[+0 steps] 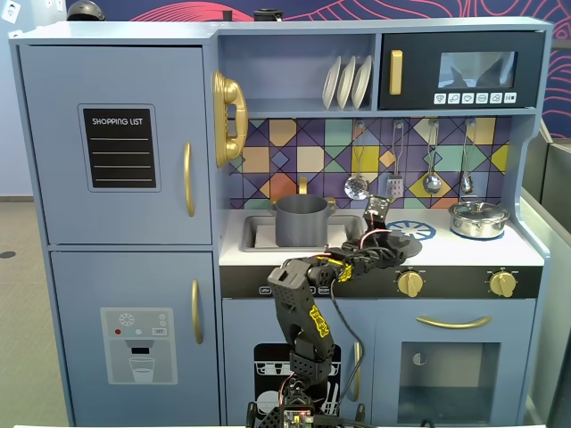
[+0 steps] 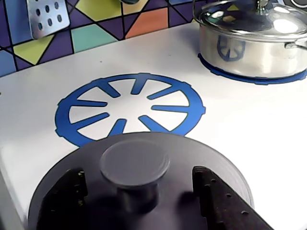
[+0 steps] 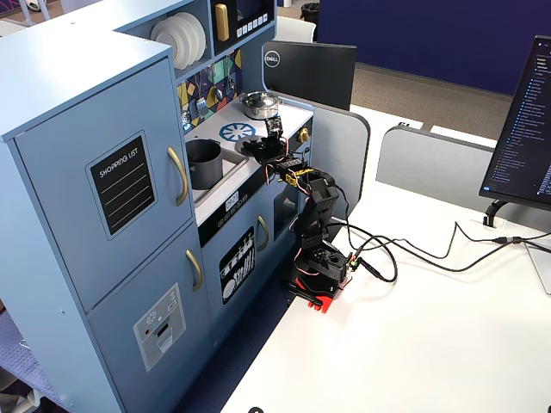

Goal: Pick up the lid from the counter and put it on the gray recipient

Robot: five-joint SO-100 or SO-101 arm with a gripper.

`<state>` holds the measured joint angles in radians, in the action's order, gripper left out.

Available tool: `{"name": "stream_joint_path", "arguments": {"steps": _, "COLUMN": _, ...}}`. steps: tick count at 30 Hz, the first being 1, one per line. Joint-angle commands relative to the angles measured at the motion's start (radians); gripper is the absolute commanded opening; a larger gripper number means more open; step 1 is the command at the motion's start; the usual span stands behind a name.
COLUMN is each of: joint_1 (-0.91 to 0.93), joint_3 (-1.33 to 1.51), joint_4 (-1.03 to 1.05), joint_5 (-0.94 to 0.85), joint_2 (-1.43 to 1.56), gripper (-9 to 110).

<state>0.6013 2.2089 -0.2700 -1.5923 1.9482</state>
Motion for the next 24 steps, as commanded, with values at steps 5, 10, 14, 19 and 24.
{"name": "stream_joint_path", "arguments": {"steps": 5, "joint_1": -0.018, "joint_3": -0.112, "joint_4": -0.037, "joint_5": -0.015, "joint_2": -0.049, "gripper": 13}}
{"name": "stream_joint_path", "arguments": {"steps": 10, "joint_1": -0.029, "joint_3": -0.118, "joint_4": -0.055, "joint_5": -0.008, "joint_2": -0.077, "gripper": 5}}
{"name": "stream_joint_path", "arguments": {"steps": 14, "joint_1": -0.037, "joint_3": -0.13, "joint_4": -0.077, "joint_5": 0.002, "joint_2": -0.094, "gripper": 0}}
{"name": "stream_joint_path", "arguments": {"steps": 19, "joint_1": -0.044, "joint_3": -0.192, "joint_4": -0.087, "joint_5": -0.006, "joint_2": -0.098, "gripper": 0}}
{"name": "stream_joint_path", "arguments": {"steps": 24, "joint_1": -0.061, "joint_3": -0.304, "joint_4": -0.035, "joint_5": -0.02, "joint_2": -0.071, "gripper": 0}}
